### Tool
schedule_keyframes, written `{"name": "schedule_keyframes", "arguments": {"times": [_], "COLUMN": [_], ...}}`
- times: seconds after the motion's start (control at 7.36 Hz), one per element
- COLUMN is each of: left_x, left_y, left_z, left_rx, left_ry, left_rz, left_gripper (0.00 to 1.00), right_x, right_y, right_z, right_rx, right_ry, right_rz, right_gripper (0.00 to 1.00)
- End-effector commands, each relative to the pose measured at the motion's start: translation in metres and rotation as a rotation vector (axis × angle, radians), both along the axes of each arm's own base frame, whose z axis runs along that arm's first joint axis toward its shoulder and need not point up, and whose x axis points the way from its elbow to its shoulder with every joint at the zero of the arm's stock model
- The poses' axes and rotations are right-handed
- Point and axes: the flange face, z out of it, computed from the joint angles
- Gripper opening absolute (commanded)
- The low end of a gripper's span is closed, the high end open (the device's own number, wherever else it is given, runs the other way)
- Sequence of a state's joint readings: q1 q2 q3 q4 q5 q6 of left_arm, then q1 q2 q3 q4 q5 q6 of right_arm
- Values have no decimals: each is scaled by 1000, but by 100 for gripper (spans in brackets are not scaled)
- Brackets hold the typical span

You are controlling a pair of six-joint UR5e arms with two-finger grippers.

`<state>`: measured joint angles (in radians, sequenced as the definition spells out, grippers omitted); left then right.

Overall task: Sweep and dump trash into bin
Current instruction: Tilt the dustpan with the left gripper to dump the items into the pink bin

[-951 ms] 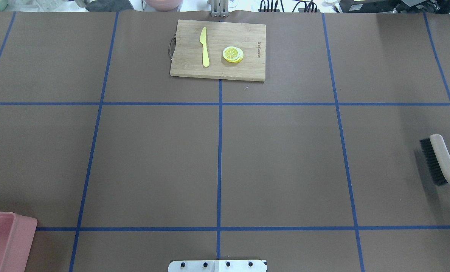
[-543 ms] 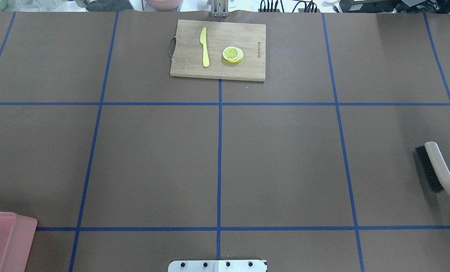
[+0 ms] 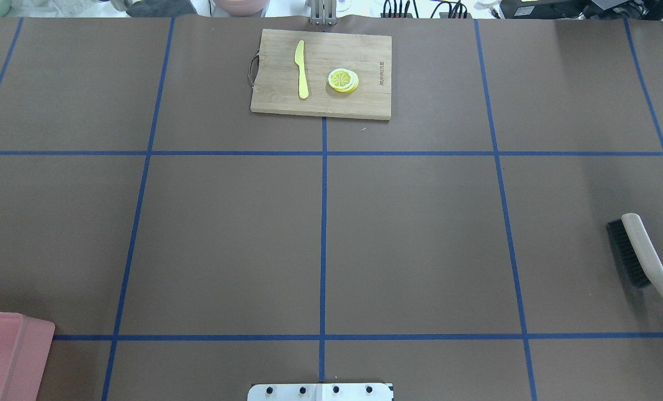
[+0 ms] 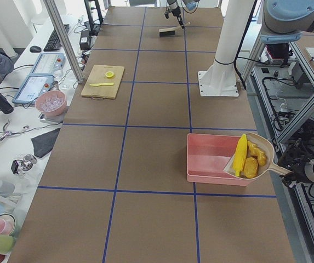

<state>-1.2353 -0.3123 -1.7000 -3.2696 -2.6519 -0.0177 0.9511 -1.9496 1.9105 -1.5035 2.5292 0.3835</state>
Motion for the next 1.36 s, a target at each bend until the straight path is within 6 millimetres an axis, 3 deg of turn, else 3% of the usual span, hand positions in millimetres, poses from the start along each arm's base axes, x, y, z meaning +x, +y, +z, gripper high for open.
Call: {"name": "schedule_keyframes", "arguments": {"times": [0.0,0.27,0.68,0.81,0.95,1.09,1.22], "left_x": [5,7,1,2,4,8,14], "left_y": [-20,-26,-18,-19,-23,-30,-37], "left_z": [-23,-23,-30,-31,-38,-57,-62], "left_rx": [-40,-43,-46,-38,-16,26,92], "left_ry": [-2,-18,-49,-50,-43,-30,-32], "left_rz": [38,63,108,115,110,98,45], "left_gripper": [11,11,11,11,11,12,13], "right_x": [-2,-3,-3,-3,-4,-3,-3], "right_y": [0,0,0,0,-1,-2,-2], "right_z": [-1,-1,-2,-3,-6,-9,-20], "right_rx": [-7,-10,-9,-7,3,8,27], "right_ry": [-9,-10,-15,-16,-21,-25,-40], "right_rz": [-3,-4,-4,-5,-5,-3,-1], "right_gripper": [65,67,69,77,100,100,100]}}
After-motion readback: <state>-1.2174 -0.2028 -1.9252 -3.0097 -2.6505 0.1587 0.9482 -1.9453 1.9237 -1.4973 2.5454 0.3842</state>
